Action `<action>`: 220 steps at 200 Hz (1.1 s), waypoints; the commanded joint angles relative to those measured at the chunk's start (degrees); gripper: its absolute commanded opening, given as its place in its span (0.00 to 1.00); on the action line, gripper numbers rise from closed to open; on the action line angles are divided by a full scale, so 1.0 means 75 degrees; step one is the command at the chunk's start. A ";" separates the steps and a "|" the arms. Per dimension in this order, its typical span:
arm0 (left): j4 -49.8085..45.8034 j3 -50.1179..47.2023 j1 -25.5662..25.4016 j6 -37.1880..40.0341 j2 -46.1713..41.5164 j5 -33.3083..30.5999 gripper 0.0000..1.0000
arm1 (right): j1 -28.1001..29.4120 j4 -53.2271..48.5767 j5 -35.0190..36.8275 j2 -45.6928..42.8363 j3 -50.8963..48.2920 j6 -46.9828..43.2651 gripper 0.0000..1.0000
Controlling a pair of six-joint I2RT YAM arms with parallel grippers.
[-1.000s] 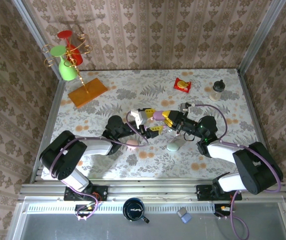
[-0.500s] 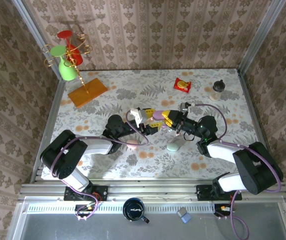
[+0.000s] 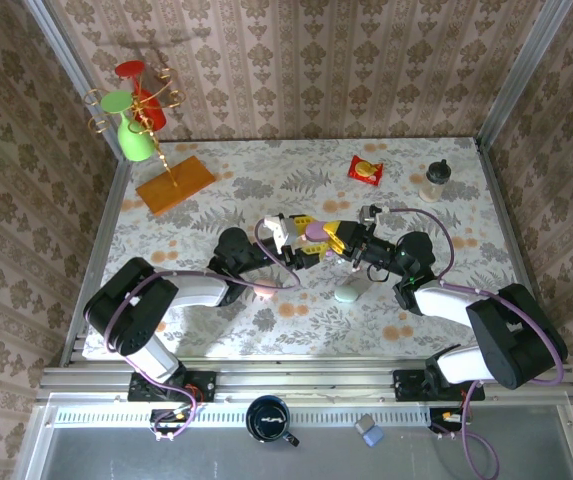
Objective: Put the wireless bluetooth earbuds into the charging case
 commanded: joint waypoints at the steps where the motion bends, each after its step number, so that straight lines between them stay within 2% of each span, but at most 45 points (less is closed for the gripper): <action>1: 0.0220 0.0191 -0.0052 0.0115 0.0097 0.0188 0.59 | 0.0040 0.0414 0.0023 -0.0224 0.0259 0.0053 0.12; 28: 0.0225 0.0202 -0.0053 0.0120 0.0103 0.0188 0.59 | 0.0043 0.0422 0.0047 -0.0249 0.0253 0.0064 0.12; 34: 0.0225 0.0191 -0.0046 0.0124 0.0108 -0.0068 0.59 | 0.0043 0.0421 0.0069 -0.0260 0.0253 0.0064 0.12; 56: 0.0228 0.0111 -0.0044 0.0155 0.0080 -0.0163 0.59 | 0.0042 0.0410 0.0070 -0.0293 0.0253 0.0035 0.12; 97: 0.0226 0.0167 -0.0043 0.0115 0.0096 -0.0061 0.52 | 0.0034 0.0435 0.0047 -0.0188 0.0277 0.0078 0.12; 132: 0.0225 0.0111 -0.0036 0.0161 0.0113 -0.0111 0.56 | 0.0032 0.0439 0.0035 -0.0232 0.0300 0.0095 0.12; 164: 0.0236 0.0061 -0.0050 0.0152 0.0068 -0.0140 0.55 | 0.0043 0.0456 0.0102 -0.0245 0.0184 0.0076 0.12; 220: 0.0236 0.0095 -0.0040 0.0112 0.0067 -0.0035 0.38 | 0.0043 0.0456 0.0135 -0.0256 0.0156 0.0111 0.12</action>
